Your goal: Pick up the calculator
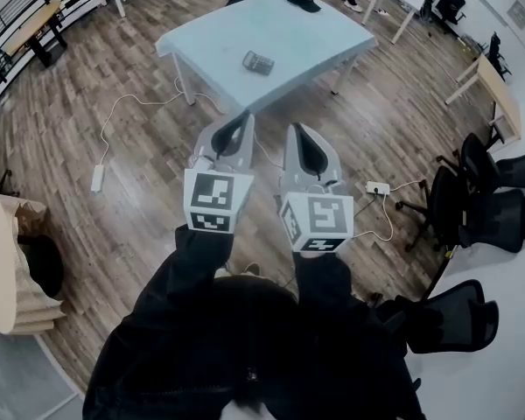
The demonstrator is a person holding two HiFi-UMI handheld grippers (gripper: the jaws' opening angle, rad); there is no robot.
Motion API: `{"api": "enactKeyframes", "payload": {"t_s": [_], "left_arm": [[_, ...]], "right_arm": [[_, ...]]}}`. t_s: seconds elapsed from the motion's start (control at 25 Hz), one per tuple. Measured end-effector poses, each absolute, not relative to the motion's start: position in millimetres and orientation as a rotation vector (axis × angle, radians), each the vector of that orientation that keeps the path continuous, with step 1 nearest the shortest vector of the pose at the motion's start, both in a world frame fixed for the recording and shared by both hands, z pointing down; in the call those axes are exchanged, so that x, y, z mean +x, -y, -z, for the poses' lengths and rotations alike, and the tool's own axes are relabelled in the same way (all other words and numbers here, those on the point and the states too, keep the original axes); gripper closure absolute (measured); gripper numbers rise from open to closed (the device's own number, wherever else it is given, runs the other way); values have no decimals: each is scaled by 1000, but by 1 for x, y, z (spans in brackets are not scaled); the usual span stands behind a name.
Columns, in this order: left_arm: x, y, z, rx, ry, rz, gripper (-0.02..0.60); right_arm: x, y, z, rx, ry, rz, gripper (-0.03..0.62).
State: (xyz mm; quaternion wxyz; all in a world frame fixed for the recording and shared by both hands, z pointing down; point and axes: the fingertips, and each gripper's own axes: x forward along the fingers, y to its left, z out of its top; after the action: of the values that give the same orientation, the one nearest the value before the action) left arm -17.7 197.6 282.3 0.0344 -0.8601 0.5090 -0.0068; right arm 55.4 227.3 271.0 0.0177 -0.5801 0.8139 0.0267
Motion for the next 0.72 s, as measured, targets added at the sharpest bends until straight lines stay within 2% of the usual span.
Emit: {"api": "enactKeyframes", "payload": {"t_s": [0.72], "left_arm": [[5,-191,-296,-2644,-1594,24,581]], "right_arm": [[65,-220,-284,-1729,-2572,-50,594]]}}
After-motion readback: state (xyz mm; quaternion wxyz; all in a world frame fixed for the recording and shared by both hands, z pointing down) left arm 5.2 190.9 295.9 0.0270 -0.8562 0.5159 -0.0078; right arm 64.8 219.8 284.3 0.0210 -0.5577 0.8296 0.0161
